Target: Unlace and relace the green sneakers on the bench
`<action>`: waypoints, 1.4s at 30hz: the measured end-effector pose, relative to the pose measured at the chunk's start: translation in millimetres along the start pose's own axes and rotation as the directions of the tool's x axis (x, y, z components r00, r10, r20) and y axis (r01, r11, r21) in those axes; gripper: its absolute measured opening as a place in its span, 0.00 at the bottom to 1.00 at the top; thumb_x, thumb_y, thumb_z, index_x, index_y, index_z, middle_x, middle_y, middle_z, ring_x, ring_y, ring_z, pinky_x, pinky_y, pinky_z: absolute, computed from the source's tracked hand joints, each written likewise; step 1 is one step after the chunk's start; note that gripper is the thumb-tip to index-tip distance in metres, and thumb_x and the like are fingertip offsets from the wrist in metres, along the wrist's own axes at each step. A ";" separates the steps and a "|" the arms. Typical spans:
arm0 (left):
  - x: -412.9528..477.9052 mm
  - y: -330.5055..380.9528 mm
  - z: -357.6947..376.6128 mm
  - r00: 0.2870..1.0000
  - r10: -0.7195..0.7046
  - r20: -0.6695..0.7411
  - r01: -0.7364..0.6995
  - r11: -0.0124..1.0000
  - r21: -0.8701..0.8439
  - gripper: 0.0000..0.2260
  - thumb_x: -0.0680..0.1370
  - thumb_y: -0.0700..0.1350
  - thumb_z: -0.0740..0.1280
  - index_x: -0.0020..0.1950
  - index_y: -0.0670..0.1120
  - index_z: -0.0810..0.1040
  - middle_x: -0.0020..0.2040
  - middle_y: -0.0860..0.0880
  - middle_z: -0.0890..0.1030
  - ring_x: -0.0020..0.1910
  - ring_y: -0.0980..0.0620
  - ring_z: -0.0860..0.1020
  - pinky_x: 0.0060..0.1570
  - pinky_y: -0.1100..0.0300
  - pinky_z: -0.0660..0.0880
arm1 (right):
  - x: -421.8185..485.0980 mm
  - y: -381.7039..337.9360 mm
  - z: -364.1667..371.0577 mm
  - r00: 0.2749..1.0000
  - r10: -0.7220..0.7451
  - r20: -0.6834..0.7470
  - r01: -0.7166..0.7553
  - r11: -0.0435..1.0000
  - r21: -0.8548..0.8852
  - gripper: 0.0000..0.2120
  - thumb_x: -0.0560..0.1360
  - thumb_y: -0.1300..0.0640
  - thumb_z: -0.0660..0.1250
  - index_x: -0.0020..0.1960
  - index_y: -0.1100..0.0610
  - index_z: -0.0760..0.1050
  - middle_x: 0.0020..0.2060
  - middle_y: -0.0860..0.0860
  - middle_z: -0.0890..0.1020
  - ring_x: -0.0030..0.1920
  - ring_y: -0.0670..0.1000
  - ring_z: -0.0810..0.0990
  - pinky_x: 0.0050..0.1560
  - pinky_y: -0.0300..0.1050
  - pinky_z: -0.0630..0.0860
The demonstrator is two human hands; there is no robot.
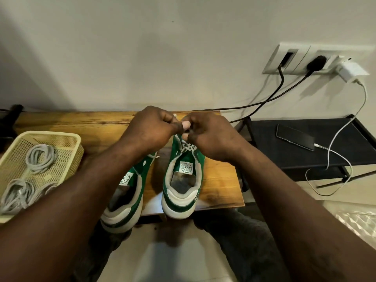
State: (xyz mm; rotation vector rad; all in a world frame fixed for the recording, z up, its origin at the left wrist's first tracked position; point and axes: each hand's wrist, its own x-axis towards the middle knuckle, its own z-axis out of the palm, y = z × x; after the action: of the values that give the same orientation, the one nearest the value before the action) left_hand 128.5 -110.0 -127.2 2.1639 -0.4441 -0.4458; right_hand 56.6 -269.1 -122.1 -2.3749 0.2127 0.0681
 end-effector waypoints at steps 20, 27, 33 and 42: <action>-9.2 -8.1 -2.9 0.971 -0.070 0.230 -0.005 0.952 0.307 0.11 0.75 0.58 0.77 0.44 0.51 0.84 0.35 0.53 0.86 0.35 0.57 0.84 0.37 0.60 0.77 | 1.8 16.7 6.4 0.997 -0.005 0.078 0.018 0.987 -0.159 0.06 0.77 0.59 0.72 0.48 0.48 0.81 0.43 0.48 0.86 0.43 0.50 0.85 0.49 0.53 0.84; -16.9 -21.4 9.5 0.983 -0.146 0.108 0.106 0.944 0.314 0.07 0.75 0.39 0.77 0.41 0.51 0.85 0.38 0.52 0.86 0.35 0.52 0.86 0.46 0.51 0.84 | -1.6 18.7 10.5 0.994 0.005 0.105 0.012 0.988 -0.157 0.03 0.78 0.53 0.74 0.50 0.47 0.86 0.45 0.45 0.87 0.47 0.45 0.83 0.50 0.48 0.83; -17.9 -26.5 3.5 0.922 -0.359 0.148 0.368 0.929 -0.038 0.03 0.78 0.33 0.74 0.49 0.39 0.86 0.41 0.41 0.87 0.29 0.54 0.84 0.26 0.66 0.75 | -3.9 12.0 21.1 0.997 -0.009 0.071 0.026 0.968 -0.250 0.05 0.75 0.55 0.72 0.48 0.46 0.86 0.43 0.44 0.87 0.46 0.47 0.82 0.45 0.44 0.79; -11.3 -37.7 4.1 0.909 -0.365 0.199 0.393 0.911 -0.124 0.04 0.79 0.31 0.72 0.52 0.36 0.84 0.44 0.41 0.87 0.33 0.55 0.85 0.32 0.62 0.81 | -7.4 2.6 38.5 1.000 -0.015 -0.011 0.009 0.915 -0.403 0.06 0.74 0.51 0.70 0.47 0.49 0.85 0.42 0.48 0.84 0.43 0.51 0.80 0.36 0.42 0.69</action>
State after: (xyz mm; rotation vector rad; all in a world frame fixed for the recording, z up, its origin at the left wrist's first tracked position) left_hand 122.6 -86.2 -158.3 2.0603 -0.0669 -0.8613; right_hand 49.4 -243.4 -151.0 -2.7903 0.2057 0.0974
